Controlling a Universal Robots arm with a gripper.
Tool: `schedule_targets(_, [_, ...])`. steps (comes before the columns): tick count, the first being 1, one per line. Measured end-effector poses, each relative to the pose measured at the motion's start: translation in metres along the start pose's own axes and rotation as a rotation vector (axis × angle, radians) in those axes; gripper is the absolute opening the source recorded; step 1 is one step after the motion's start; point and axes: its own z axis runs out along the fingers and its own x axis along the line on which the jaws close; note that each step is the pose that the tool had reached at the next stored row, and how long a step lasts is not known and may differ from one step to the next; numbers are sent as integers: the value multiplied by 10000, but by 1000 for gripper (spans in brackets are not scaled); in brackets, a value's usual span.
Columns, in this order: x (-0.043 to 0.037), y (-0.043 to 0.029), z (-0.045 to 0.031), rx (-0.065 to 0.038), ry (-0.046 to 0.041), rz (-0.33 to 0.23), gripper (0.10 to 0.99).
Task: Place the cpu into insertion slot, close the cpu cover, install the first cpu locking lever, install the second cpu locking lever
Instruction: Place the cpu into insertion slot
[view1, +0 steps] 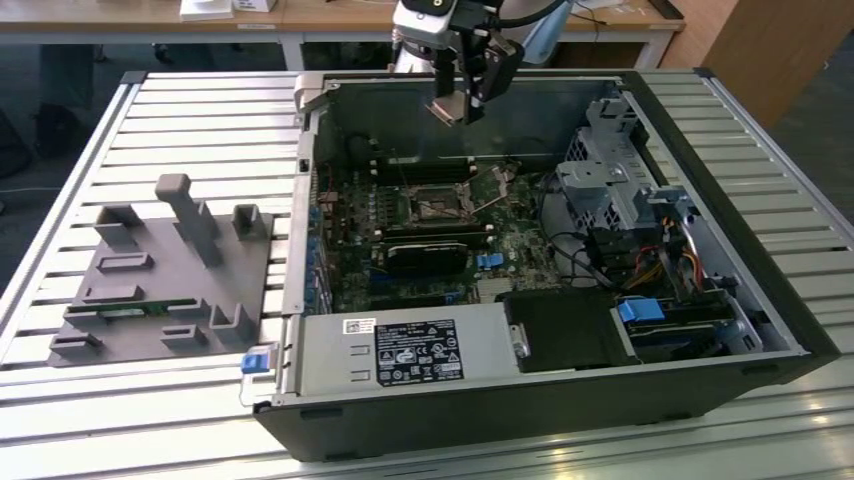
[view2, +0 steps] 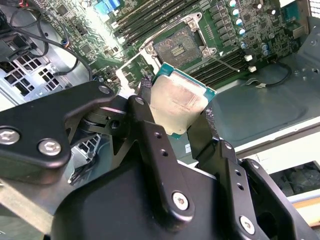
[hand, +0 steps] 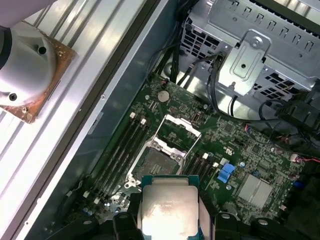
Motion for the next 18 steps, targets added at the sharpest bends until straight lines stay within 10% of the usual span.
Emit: schedule_targets(18, [1, -2, 3, -6, -33, 396, 537])
